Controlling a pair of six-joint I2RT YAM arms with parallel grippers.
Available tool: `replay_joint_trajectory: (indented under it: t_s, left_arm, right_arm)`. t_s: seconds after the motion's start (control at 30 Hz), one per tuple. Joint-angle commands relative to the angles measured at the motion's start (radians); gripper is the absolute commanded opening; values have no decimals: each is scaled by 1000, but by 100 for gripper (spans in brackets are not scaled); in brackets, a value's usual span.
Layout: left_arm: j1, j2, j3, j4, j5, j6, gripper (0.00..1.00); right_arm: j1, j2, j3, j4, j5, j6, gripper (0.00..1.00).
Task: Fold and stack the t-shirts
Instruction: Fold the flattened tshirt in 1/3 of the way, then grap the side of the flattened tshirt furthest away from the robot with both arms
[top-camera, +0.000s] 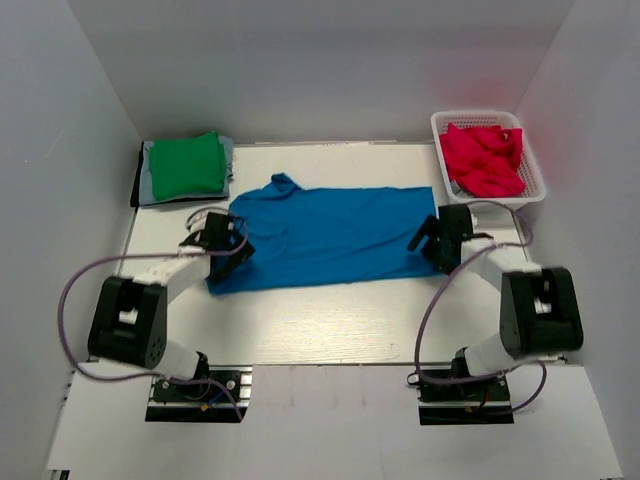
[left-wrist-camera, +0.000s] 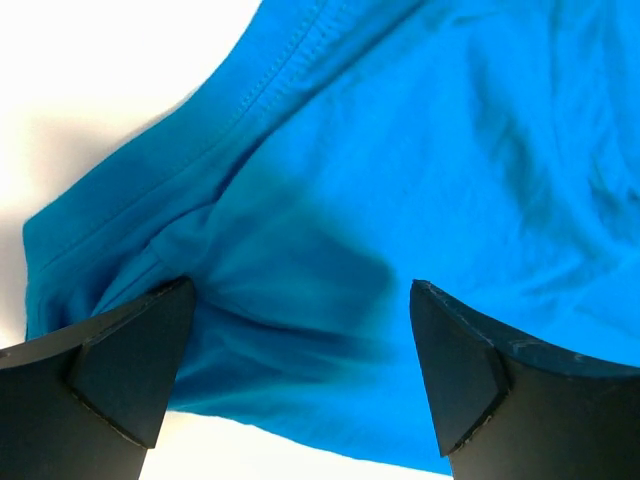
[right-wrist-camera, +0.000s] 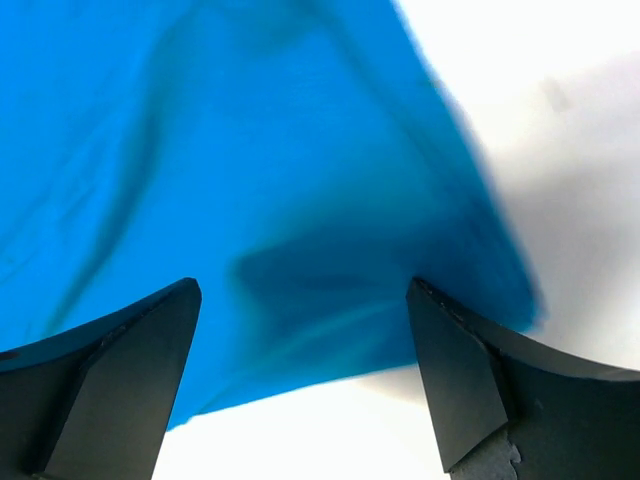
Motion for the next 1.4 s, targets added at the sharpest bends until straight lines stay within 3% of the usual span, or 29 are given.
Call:
replay_joint_trajectory:
  t_s: [0.0,0.17,0.3,0.37,0.5,0.63,0.9,1.2,1.27,1.37]
  left_arm:
    - [-3,-134,-139,-381,-56,-104,100]
    - [-12,-478,-191,-532,20,-181,100]
    - [-12,-687,-191,-437,89,-135,100]
    - [-12,-703,-167,-348,89,-81,100]
    - [-12,-518,-2,-251,80,38,100]
    - [-30,-156,176,-159,135,156,100]
    - [-121,221,531,-214,69,380,97]
    - [-150,496,753,-245,-104,534,90]
    - [-150,558,828,-300,-207,490,85]
    - [-129,567,841,-277,-210,485,76]
  right_arm:
    - [-9,-130,-97,-165,59,13,90]
    - [1,-329,-209,-202,-25,-23,90]
    - [12,-441,-186,-177,-54,-103,90]
    - [20,-491,-160,-164,-42,-129,90]
    - [27,-498,-89,-117,-27,-166,90]
    - [30,-416,-48,-52,-33,-166,90]
    - [27,-212,40,-58,-56,-154,90]
    - [24,-95,119,-42,-63,-163,90]
    - [24,-83,133,-48,-63,-172,90]
    - [24,-78,138,-48,-57,-180,90]
